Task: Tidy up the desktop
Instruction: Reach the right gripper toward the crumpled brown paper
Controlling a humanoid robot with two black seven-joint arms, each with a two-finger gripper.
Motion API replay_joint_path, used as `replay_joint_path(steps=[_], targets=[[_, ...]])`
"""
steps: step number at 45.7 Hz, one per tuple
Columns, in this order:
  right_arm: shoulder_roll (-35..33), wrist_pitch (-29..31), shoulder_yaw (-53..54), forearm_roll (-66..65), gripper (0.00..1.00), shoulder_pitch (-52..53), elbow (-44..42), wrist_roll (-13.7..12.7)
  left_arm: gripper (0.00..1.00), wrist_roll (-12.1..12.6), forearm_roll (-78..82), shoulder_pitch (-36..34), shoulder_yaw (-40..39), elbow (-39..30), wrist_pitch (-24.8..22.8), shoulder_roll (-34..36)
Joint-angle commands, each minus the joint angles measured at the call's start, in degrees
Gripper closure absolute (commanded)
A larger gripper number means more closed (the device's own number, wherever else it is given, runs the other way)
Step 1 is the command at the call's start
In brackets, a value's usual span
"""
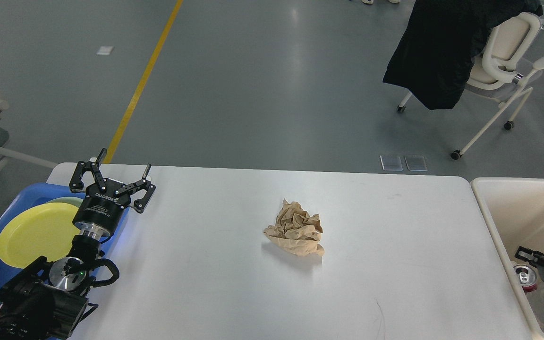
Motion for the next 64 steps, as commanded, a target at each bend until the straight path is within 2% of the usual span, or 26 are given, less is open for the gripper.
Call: replay_joint_path(steps=[1,10,17,23,27,30,37,41,44,49,54,60,64], targets=[[0.0,-0.06,0.18,-0.01,0.0,-0.01,-0.2,-0.03,0.0,0.0,0.0,0.0,0.0,0.0,-0.08,-0.06],[0.09,-0.06,0.1,-0.1,0.0,1.57,-0.38,-0.11,0.0,0.0,0.0,0.0,0.0,0.0,0.01,-0.06],[0.61,0.03,0.27,-0.1,0.0,8.24,-0.2,-0.03,0.0,0.0,0.0,0.0,0.0,0.0,0.01,-0.06],[4.21,1.34,0.19,-0.28,0.0,15.44,0.32,0.59,0.0,0.0,0.0,0.0,0.0,0.0,0.01,-0.06],[4.57,6.34,0.18,-0.45,0.0,21.68,1.2,1.03,0.0,0.0,0.0,0.0,0.0,0.0,0.01,-0.06],[4.48,12.92,0.18,-0.54,0.0,26.96,2.34,1.91,0.0,0.0,0.0,0.0,0.0,0.0,0.01,-0.06],[5.53,27.25,0.1,-0.98,0.0,39.35,6.73,2.08,0.0,0.0,0.0,0.0,0.0,0.0,-0.08,-0.06],[6.5,33.85,0.1,-1.16,0.0,46.03,14.01,2.08,0.0,0.0,0.0,0.0,0.0,0.0,-0.08,-0.06],[5.89,37.02,-0.08,-1.59,0.0,52.18,24.63,1.91,0.0,0.0,0.0,0.0,0.0,0.0,-0.08,-0.06],[5.27,35.28,-0.08,-7.12,0.0,61.59,44.67,1.38,0.0,0.0,0.0,0.0,0.0,0.0,-0.08,-0.06],[6.59,26.59,0.18,-10.47,0.0,69.15,61.47,1.29,0.0,0.0,0.0,0.0,0.0,0.0,-0.08,0.03],[11.33,19.55,-0.08,-10.12,0.0,73.11,72.12,1.21,0.0,0.0,0.0,0.0,0.0,0.0,-0.08,0.03],[13.36,17.08,-0.34,-9.95,0.0,72.33,72.48,1.21,0.0,0.0,0.0,0.0,0.0,0.0,-0.08,0.03]])
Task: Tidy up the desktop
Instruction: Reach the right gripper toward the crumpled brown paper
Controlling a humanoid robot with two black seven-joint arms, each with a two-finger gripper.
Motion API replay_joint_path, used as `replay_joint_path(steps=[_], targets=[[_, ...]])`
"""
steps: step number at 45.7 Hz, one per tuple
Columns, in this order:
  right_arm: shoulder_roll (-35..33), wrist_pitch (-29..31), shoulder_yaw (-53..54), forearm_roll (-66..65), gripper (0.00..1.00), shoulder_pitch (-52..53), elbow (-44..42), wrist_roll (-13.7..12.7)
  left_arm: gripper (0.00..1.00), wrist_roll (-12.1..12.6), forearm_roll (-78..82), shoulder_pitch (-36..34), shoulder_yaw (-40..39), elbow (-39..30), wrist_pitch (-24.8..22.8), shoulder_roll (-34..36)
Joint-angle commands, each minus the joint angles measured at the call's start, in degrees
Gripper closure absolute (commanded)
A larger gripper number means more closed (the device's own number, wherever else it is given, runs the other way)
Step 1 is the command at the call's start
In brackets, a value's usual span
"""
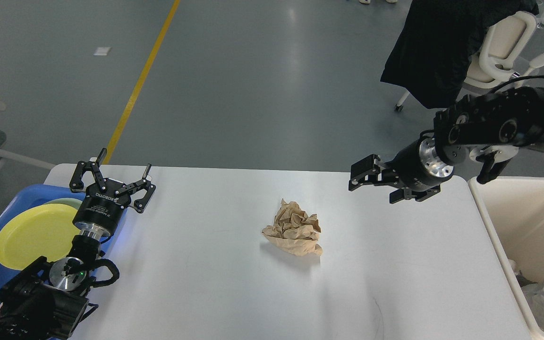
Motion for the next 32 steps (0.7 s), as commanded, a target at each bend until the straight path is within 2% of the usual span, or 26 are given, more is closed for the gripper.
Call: replay_joint_path(steps=[1,9,19,26,32], targets=[[3.01,-4.69,-0.56,0.24,0.0,-0.45,2.18,-0.03,0.0,0.0,0.0,0.0,0.0,0.0,-0.08,0.01],[5.12,-14.53,-0.82,0.77,0.0,-7.66,-0.81,-0.12,0.0,0.0,0.0,0.0,0.0,0.0,-0.35,0.01],[9.16,-16.65,-0.74,10.43,0.0,-14.86,-6.7,-0.03,0.0,0.0,0.0,0.0,0.0,0.0,-0.35,0.01],[14.61,-20.51,-0.74,11.93,0.0,-20.66,-12.06,-0.03,0.0,0.0,0.0,0.0,0.0,0.0,-0.35,0.01],[17.43,-21.13,-0.04,13.69,0.0,-23.13,-14.7,0.06,0.0,0.0,0.0,0.0,0.0,0.0,-0.35,0.01]])
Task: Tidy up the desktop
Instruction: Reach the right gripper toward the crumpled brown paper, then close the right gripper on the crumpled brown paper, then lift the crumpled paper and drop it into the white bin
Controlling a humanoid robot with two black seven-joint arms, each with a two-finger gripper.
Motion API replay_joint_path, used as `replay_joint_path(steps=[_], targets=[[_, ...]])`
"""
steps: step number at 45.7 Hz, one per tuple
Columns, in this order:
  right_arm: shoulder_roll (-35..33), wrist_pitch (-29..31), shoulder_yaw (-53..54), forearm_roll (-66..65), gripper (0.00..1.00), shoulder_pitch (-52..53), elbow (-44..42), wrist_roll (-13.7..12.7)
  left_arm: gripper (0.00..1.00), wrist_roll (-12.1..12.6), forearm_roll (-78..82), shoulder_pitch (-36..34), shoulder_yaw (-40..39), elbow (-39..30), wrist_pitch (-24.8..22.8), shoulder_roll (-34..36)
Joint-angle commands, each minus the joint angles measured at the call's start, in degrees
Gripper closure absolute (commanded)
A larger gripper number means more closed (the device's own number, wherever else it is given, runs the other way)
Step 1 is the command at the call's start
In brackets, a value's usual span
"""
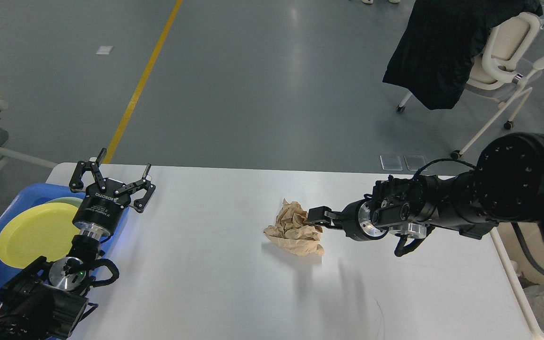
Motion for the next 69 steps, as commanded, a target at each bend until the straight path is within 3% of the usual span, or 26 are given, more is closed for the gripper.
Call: replay_joint_path(steps=[1,20,30,33,34,35,36,43,57,69], targets=[[2.59,-0.67,0.86,1.56,0.0,-2.48,-2.68,0.04,0.0,0.0,0.0,0.0,0.0,0.0,0.01,0.0],[4.79,-2.59,5.79,7.45,0.03,-9.42,-7.25,0.65,0.0,0.0,0.0,0.0,0.0,0.0,0.01,-0.09],[6.55,-10.33,8.07,8.51,0.57,-12.85,-8.04,1.27,0.0,0.0,0.0,0.0,0.0,0.0,0.01,-0.09],[6.46,-10.33,8.07,8.42,0.65,-12.85,-8.04,1.35,0.0,0.0,0.0,0.0,0.0,0.0,0.01,-0.09],[6.38,-10.33,8.07,8.33,0.73,-12.85,-8.04,1.44,0.0,0.0,0.0,0.0,0.0,0.0,0.01,-0.09],[6.2,-10.33,8.07,8.33,0.93,-12.85,-8.04,1.53,0.0,0.0,0.0,0.0,0.0,0.0,0.01,-0.09],[6.03,-10.42,8.07,8.24,1.0,-12.85,-8.13,1.53,0.0,0.0,0.0,0.0,0.0,0.0,0.01,-0.09],[5.41,-14.73,8.51,8.59,1.0,-12.77,-8.13,1.53,0.0,0.0,-0.08,0.0,0.0,0.0,0.01,-0.09],[3.3,-14.73,8.51,8.33,1.0,-11.1,-6.55,1.53,0.0,0.0,0.0,0.0,0.0,0.0,0.01,-0.09],[-8.11,-14.2,6.5,5.0,1.0,0.14,3.37,1.62,0.0,0.0,0.0,0.0,0.0,0.0,0.01,-0.09]])
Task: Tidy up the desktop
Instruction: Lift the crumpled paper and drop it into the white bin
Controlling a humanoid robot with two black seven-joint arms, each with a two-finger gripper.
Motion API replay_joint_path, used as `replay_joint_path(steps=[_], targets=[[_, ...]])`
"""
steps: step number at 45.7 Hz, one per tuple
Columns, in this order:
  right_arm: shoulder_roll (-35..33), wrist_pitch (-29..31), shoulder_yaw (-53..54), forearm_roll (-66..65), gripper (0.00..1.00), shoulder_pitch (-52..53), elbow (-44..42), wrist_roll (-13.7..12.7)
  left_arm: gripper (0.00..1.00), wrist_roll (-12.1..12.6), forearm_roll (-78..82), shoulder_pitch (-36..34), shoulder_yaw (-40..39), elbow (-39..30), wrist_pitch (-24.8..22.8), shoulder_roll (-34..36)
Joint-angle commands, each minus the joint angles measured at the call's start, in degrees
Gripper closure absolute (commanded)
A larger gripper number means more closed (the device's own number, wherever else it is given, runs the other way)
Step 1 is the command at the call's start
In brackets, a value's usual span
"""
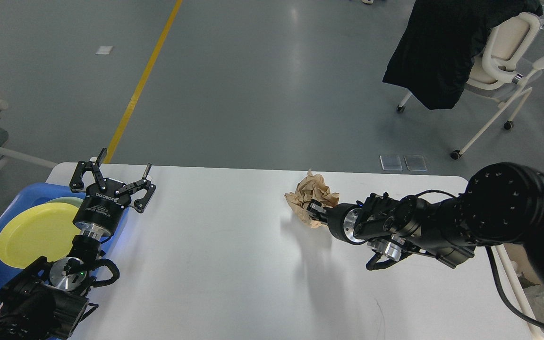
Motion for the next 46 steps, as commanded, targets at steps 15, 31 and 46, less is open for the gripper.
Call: replay_joint_path(steps=[15,31,46], targets=[[-21.34,2.53,-13.19,-29.53,1.0,36.91,31.95,0.16,0.0,0.0,0.0,0.0,0.0,0.0,0.0,0.0],[-31.81,5.53,-18.2,-33.76,1.0,32.2,23.37,0.07,0.0,0.0,0.0,0.0,0.0,0.0,0.0,0.09],[-36.73,5.26,-12.33,-26.66,1.0,-12.26,-31.46,0.43,0.0,0.0,0.0,0.0,0.0,0.0,0.0,0.09]])
